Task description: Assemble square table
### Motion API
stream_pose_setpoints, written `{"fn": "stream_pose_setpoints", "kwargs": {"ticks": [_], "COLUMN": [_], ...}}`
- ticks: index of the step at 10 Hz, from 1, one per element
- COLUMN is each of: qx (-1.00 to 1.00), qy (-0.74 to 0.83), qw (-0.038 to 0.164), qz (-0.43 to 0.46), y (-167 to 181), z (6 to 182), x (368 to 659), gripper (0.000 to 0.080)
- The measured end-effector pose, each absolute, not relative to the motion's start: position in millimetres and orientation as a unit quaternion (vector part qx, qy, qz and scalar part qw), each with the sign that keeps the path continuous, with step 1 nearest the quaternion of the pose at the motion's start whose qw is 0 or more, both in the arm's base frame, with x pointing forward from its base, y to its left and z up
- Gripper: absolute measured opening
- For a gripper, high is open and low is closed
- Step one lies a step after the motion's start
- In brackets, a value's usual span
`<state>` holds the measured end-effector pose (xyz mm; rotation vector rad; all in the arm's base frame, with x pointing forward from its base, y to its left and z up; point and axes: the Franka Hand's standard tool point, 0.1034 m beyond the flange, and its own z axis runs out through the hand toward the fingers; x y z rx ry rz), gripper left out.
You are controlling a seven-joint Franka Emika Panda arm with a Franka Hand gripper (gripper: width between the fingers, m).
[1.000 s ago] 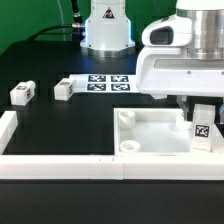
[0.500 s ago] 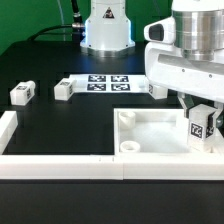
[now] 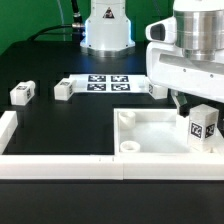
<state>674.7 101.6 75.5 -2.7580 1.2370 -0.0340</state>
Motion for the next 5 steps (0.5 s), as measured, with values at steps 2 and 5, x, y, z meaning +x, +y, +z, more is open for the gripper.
{"fn": "stream_pose_setpoints", "kwargs": {"ticks": [2,5], "qx": [-0.949,-0.984], "qy": [0.311,0.17], "qw": [0.055,0.053], "qz": [-0.019,-0.027], "y": [101.9,101.0], "z": [75.8,76.6], "x": [674.8,675.6], "gripper": [0.0647,0.0648]}}
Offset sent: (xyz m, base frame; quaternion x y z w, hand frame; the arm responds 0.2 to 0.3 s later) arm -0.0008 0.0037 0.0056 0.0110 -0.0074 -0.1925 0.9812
